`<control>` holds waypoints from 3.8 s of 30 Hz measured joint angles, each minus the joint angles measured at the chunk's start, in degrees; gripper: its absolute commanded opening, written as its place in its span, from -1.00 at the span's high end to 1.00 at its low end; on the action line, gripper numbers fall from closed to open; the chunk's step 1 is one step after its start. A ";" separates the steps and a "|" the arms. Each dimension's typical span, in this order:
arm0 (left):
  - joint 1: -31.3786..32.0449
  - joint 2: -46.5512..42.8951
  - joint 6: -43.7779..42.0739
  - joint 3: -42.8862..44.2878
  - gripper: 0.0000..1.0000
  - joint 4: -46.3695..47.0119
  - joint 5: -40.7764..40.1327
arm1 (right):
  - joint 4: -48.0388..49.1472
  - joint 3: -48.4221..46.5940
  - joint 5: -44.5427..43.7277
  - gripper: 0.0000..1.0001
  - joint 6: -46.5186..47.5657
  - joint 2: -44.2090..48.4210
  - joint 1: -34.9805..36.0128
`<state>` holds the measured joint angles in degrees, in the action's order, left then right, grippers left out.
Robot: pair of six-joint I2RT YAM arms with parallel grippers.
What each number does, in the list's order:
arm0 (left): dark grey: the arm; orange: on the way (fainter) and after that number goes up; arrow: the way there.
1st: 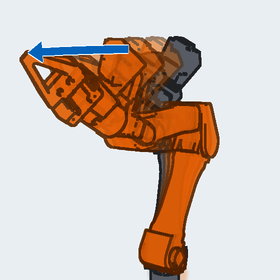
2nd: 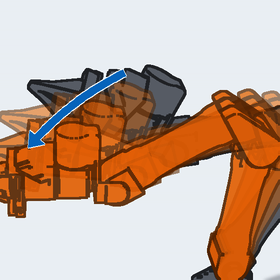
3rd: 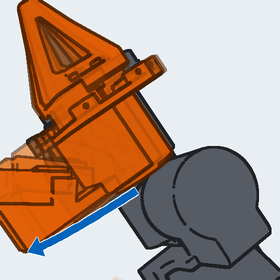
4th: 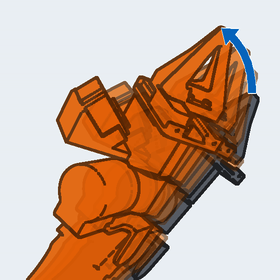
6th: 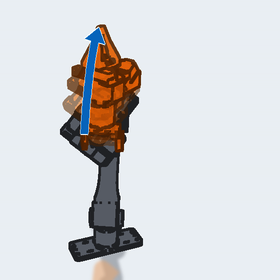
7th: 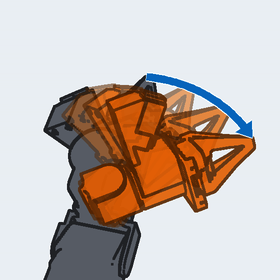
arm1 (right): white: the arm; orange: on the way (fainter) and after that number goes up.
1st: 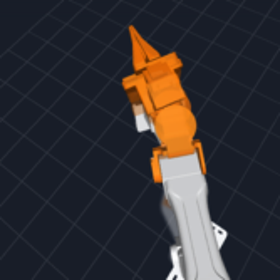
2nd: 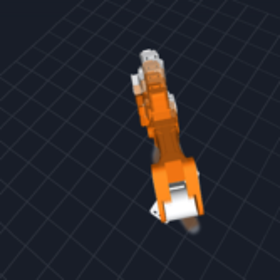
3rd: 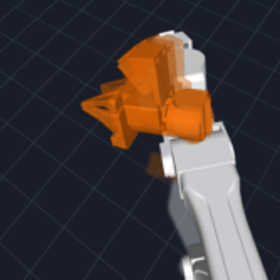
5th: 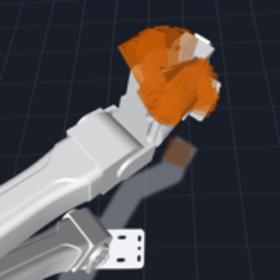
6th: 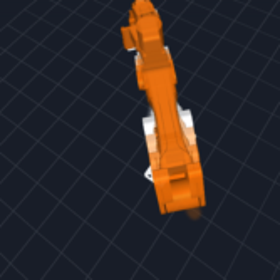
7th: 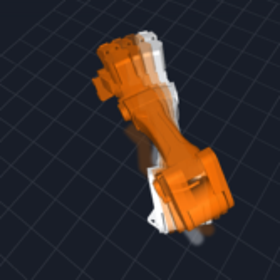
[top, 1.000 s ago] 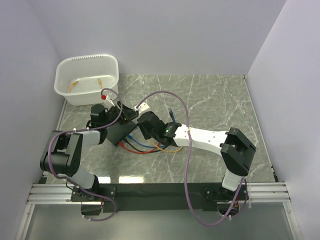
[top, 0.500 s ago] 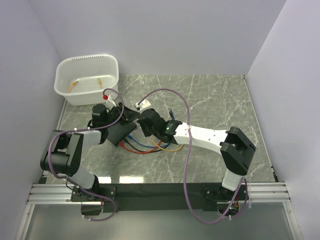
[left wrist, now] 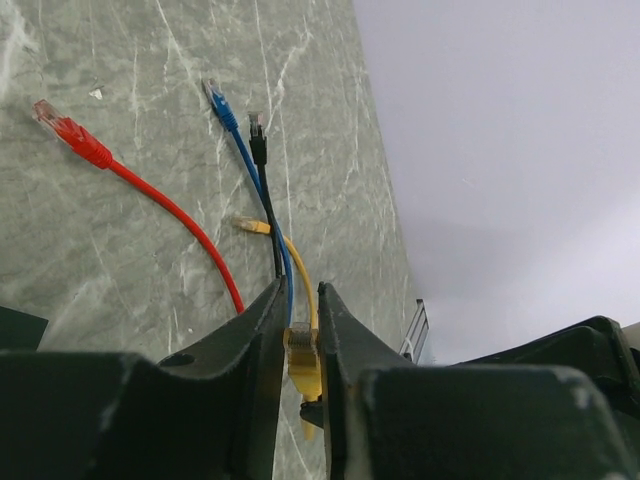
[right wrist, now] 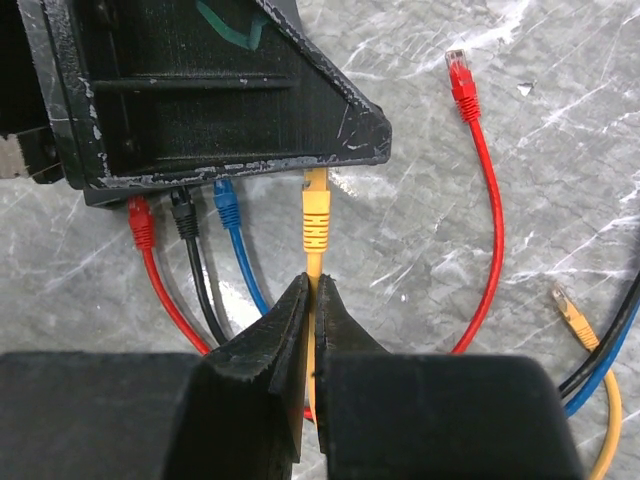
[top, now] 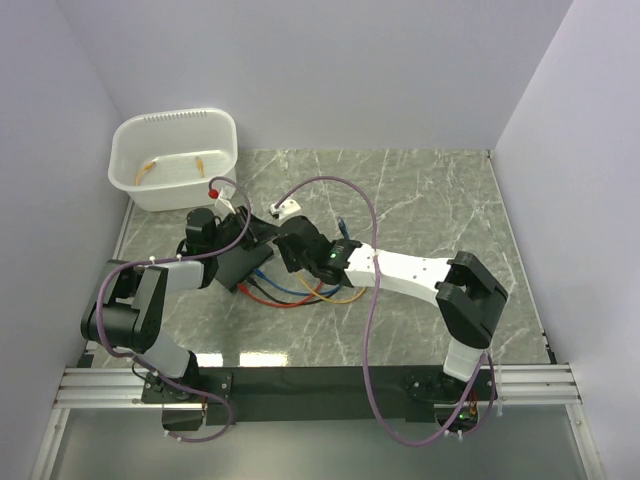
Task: Insert the plug into the switch port
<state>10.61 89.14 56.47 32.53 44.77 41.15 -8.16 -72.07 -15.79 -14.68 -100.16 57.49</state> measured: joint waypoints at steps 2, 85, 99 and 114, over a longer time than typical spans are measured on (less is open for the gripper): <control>0.11 -0.04 -0.31 0.17 0.75 -0.04 -0.04 | 0.07 -0.09 -0.02 1.00 -0.04 -0.28 -0.02; 1.38 0.37 11.91 -7.04 0.64 28.44 9.99 | 36.54 17.05 61.42 1.00 -18.32 3.32 -20.00; 1.97 -17.77 -4.85 -7.02 -0.28 3.67 -10.38 | 25.59 17.42 50.60 1.00 -9.25 6.88 -15.50; -1.62 -16.06 -8.79 -2.64 -0.09 -24.63 -36.63 | 4.70 9.79 16.59 1.00 7.65 7.26 -4.55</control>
<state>8.99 73.08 47.68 29.89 20.14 4.51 -3.46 -62.28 0.80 -7.03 -92.90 52.95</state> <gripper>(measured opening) 0.554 0.207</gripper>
